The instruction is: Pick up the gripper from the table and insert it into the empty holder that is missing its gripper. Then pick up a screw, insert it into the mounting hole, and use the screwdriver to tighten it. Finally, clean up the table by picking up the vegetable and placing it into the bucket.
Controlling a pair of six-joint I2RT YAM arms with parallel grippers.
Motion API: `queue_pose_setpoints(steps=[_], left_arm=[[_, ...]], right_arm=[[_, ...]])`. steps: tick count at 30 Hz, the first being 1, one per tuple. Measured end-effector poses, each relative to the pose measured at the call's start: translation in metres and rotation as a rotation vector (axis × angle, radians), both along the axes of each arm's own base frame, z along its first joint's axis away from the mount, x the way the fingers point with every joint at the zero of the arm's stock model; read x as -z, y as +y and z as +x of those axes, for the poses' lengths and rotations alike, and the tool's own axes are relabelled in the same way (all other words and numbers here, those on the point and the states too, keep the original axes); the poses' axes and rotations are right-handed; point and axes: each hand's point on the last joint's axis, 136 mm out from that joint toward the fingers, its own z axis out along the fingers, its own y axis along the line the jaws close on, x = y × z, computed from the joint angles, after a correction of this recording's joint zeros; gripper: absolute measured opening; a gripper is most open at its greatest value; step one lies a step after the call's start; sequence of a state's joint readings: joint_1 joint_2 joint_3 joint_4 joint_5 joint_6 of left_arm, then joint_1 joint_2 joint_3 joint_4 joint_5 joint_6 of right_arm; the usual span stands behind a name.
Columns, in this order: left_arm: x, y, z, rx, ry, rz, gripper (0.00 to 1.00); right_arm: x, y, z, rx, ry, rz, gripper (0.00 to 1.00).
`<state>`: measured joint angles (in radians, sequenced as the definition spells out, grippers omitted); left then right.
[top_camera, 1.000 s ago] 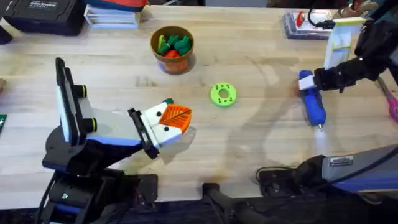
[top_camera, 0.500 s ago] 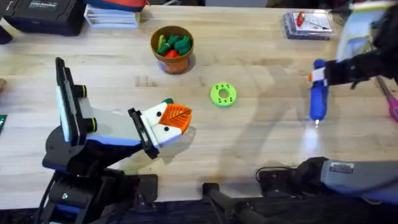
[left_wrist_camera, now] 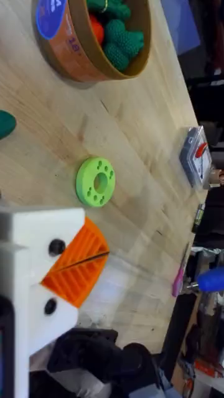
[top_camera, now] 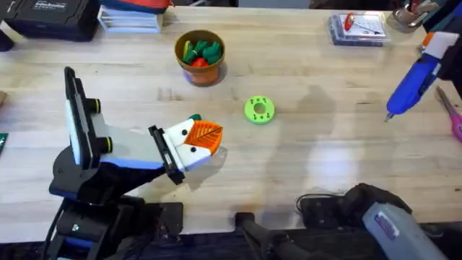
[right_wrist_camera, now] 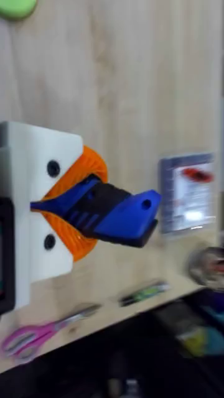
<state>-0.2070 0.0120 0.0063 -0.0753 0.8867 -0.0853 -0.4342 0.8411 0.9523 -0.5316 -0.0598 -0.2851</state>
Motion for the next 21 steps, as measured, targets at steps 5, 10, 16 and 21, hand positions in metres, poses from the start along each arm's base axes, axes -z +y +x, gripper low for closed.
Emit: queue_pose_setpoints(steps=[5,10,16,21], left_arm=[[0.000,0.000,0.000,0.000,0.000,0.000,0.005],[0.000,0.000,0.000,0.000,0.000,0.000,0.005],[0.000,0.000,0.000,0.000,0.000,0.000,0.005],[0.000,0.000,0.000,0.000,0.000,0.000,0.005]], right_arm=[[-0.024,0.060,-0.013,-0.170,-0.208,0.037,0.025],[-0.036,0.129,-0.014,-0.416,-0.364,0.156,0.025],[-0.069,0.215,-0.026,-0.738,-0.534,0.274,0.025],[-0.101,0.279,-0.049,-0.992,-0.647,0.364,0.025]])
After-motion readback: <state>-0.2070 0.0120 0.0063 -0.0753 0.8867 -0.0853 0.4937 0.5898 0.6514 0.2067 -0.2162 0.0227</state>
